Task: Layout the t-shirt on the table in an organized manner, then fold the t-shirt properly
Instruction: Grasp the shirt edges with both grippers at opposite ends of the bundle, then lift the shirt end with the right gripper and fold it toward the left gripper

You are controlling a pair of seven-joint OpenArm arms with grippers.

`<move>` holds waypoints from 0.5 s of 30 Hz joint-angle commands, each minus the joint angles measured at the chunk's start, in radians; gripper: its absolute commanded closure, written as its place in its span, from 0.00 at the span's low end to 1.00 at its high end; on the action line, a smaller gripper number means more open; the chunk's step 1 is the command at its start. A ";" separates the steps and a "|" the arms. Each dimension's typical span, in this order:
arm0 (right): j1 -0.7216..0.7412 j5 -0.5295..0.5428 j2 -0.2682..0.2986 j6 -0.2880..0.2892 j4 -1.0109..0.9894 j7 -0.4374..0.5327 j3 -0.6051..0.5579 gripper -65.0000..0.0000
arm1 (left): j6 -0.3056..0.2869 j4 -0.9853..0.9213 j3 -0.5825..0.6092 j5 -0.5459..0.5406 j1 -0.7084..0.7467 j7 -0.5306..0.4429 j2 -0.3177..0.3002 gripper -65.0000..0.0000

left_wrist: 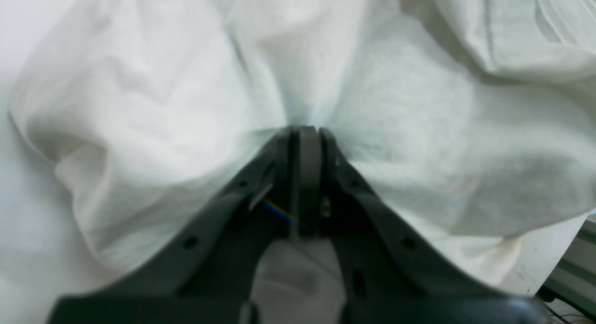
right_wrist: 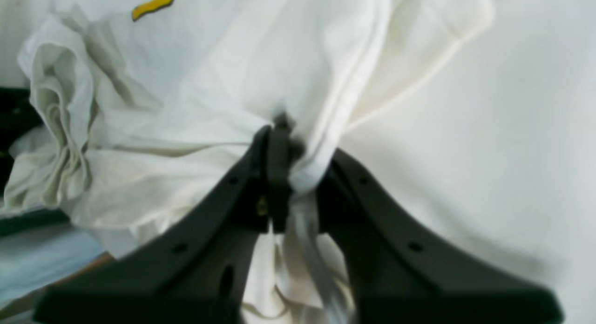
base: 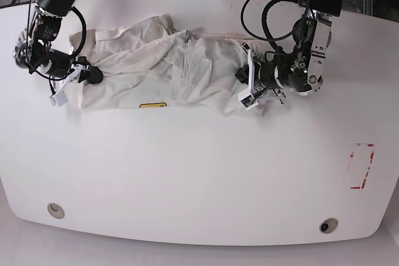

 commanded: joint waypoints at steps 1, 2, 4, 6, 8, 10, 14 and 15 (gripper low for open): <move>0.002 0.039 0.024 0.002 0.160 0.005 0.007 0.95 | 0.003 0.008 -0.003 0.018 -0.020 0.017 -0.007 0.99; -0.004 0.054 0.024 0.002 0.202 -0.011 0.007 0.95 | 0.003 0.008 -0.003 0.018 -0.027 0.017 -0.007 0.99; -0.007 0.077 0.020 0.002 0.246 -0.035 0.007 0.95 | 0.003 0.008 -0.003 0.018 -0.033 0.017 -0.007 0.99; -0.008 0.112 0.004 0.002 0.296 -0.042 0.007 0.95 | 0.003 0.008 -0.003 0.018 -0.037 0.017 -0.007 0.99; -0.008 0.141 -0.006 0.002 0.338 -0.042 0.007 0.95 | 0.003 0.008 -0.003 0.018 -0.037 0.017 -0.007 0.99; -0.007 0.172 -0.014 0.002 0.380 -0.042 0.007 0.95 | 0.003 0.008 -0.003 0.018 -0.038 0.017 -0.005 0.99; -0.005 0.227 -0.040 0.002 0.421 -0.042 -0.002 0.95 | 0.003 0.008 0.001 0.018 -0.038 0.019 -0.005 0.99; -0.001 0.241 -0.043 0.002 0.426 -0.042 -0.025 0.95 | 0.005 0.008 0.002 0.018 -0.038 0.019 -0.003 0.99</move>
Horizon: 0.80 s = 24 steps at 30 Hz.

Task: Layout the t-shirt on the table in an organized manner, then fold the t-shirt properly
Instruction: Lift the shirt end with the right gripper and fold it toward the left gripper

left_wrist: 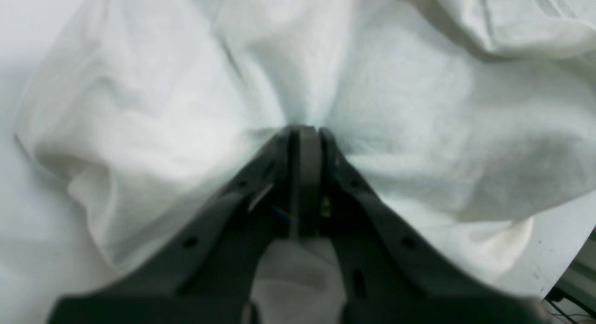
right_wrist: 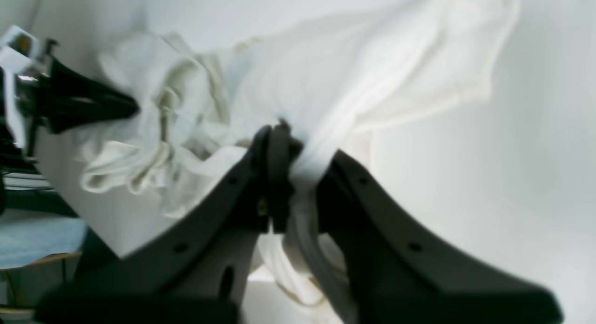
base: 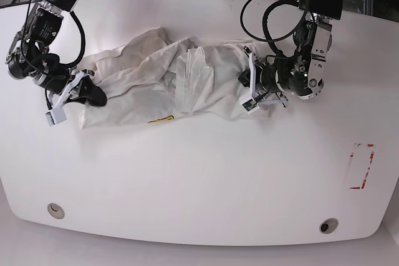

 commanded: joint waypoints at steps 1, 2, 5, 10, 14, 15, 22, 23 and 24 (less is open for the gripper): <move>0.040 0.067 0.011 0.001 0.036 0.022 -0.054 0.95 | 0.003 0.012 0.002 0.002 -0.014 0.000 -0.002 0.99; 0.046 0.070 0.011 0.001 0.036 0.022 -0.068 0.95 | 0.003 0.012 0.002 0.002 -0.014 0.000 -0.002 0.99; 0.064 0.081 0.009 -0.012 0.036 0.022 -0.122 0.95 | 0.003 0.012 0.004 0.005 -0.014 0.000 0.015 0.99; 0.096 0.081 -0.038 -0.033 0.036 0.022 -0.183 0.95 | 0.003 0.012 0.004 0.005 -0.012 0.000 0.018 0.99; 0.118 0.081 -0.071 -0.042 0.036 0.022 -0.225 0.95 | 0.005 0.012 0.004 0.005 -0.011 0.000 0.018 0.99; 0.127 0.081 -0.080 -0.045 0.036 0.022 -0.235 0.95 | 0.005 0.012 0.004 0.005 -0.011 0.000 0.020 0.99; 0.150 0.079 -0.137 -0.055 0.036 0.022 -0.280 0.95 | 0.006 0.012 0.004 0.005 -0.009 0.000 0.020 0.99; 0.161 0.079 -0.152 -0.055 0.036 0.022 -0.294 0.95 | 0.006 0.012 0.004 0.005 -0.009 0.000 0.020 0.99; 0.167 0.079 -0.158 -0.055 0.036 0.022 -0.303 0.95 | 0.006 0.012 0.004 0.005 -0.011 0.000 0.020 0.99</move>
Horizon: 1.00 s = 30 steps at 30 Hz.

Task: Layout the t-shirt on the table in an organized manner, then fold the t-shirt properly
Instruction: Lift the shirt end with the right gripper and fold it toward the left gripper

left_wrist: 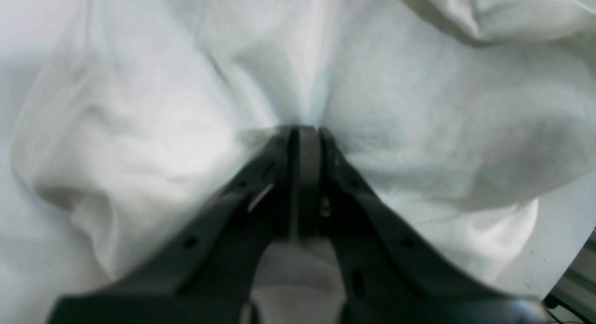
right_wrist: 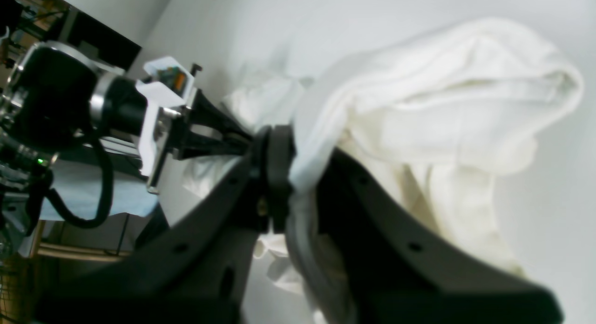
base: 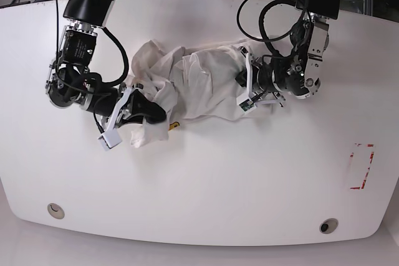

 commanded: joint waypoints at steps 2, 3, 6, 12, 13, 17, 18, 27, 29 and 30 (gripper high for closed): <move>0.046 0.031 -0.025 -0.006 0.019 0.022 -0.045 0.95 | -0.001 0.012 0.000 -0.006 -0.013 -0.004 0.000 0.99; 0.049 0.031 -0.032 -0.012 0.019 0.022 -0.057 0.95 | -0.001 0.012 0.000 -0.006 -0.013 -0.004 0.000 0.99; 0.057 0.031 -0.050 -0.026 0.019 0.022 -0.089 0.95 | 0.000 0.012 0.000 -0.006 -0.013 -0.004 0.000 0.99; 0.063 0.031 -0.088 -0.043 0.019 0.022 -0.148 0.95 | 0.000 0.012 -0.003 -0.006 -0.012 -0.004 0.000 0.99; 0.072 0.031 -0.098 -0.044 0.019 0.022 -0.155 0.95 | 0.000 0.012 -0.003 -0.006 -0.012 -0.004 0.001 0.99; 0.081 0.031 -0.111 -0.047 0.019 0.022 -0.171 0.95 | 0.000 0.012 -0.007 -0.006 -0.015 -0.004 0.033 0.99; 0.083 0.031 -0.111 -0.047 0.019 0.022 -0.171 0.95 | 0.000 0.012 -0.007 -0.006 -0.015 -0.004 0.038 0.99; 0.097 0.028 -0.105 -0.047 0.019 0.022 -0.171 0.95 | -0.007 0.087 -0.007 -0.011 -0.016 0.001 0.040 0.98; 0.097 0.028 -0.101 -0.047 0.019 0.022 -0.171 0.95 | -0.007 0.111 -0.007 -0.011 -0.016 0.001 0.040 0.98; 0.097 0.028 -0.090 -0.047 0.019 0.022 -0.171 0.95 | -0.007 0.134 -0.009 -0.011 -0.016 0.003 0.040 0.98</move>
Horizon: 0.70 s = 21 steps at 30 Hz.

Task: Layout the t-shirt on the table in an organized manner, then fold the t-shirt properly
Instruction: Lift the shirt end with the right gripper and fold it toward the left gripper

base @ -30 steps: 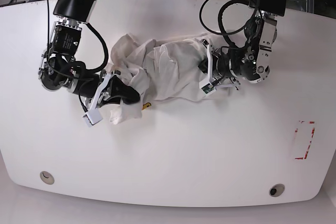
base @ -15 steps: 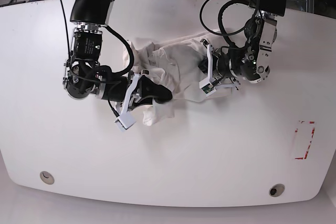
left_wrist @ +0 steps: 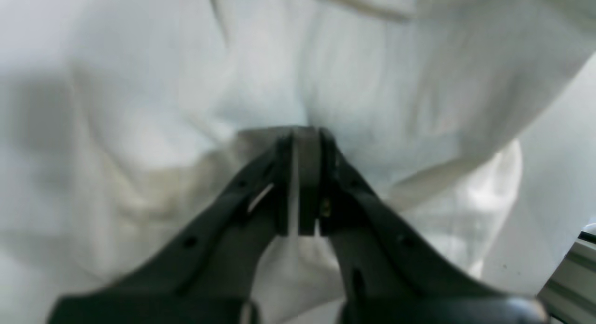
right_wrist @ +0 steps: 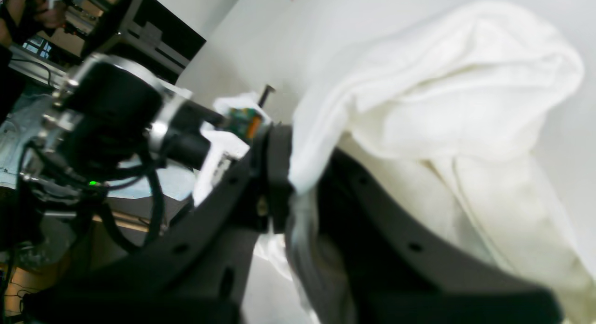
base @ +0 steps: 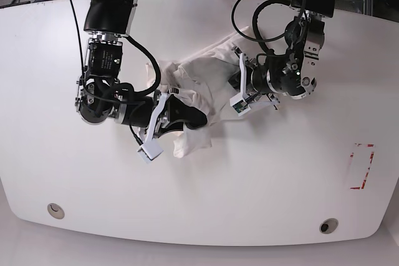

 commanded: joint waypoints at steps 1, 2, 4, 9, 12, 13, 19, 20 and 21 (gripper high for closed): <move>0.024 0.033 0.018 -0.002 0.019 0.026 0.000 0.95 | -0.004 0.065 -0.004 -0.014 -0.021 -0.010 -0.002 0.98; 0.024 0.033 0.022 -0.002 0.019 0.026 0.000 0.95 | -0.004 0.081 -0.007 -0.014 -0.021 -0.001 -0.002 0.98; 0.024 0.031 0.025 -0.002 0.019 0.026 0.000 0.95 | -0.007 0.102 -0.022 -0.016 -0.021 0.019 -0.002 0.98; 0.024 0.031 0.044 0.000 0.019 0.026 0.003 0.95 | -0.012 0.167 -0.087 -0.016 -0.012 0.073 -0.002 0.98; 0.024 0.033 0.059 0.000 0.019 0.026 0.003 0.95 | -0.012 0.196 -0.115 -0.016 0.025 0.104 -0.002 0.98; 0.024 0.033 0.062 0.000 0.019 0.026 0.003 0.95 | -0.012 0.208 -0.125 -0.016 0.037 0.113 -0.004 0.98; 0.024 0.036 0.079 0.003 0.019 0.026 0.003 0.95 | -0.012 0.257 -0.138 -0.016 0.123 0.119 -0.050 0.98; 0.024 0.036 0.081 0.003 0.019 0.026 0.003 0.95 | -0.012 0.259 -0.136 -0.017 0.137 0.119 -0.057 0.98; 0.024 0.034 0.081 0.003 0.019 0.026 0.003 0.95 | -0.012 0.259 -0.136 -0.017 0.146 0.119 -0.062 0.98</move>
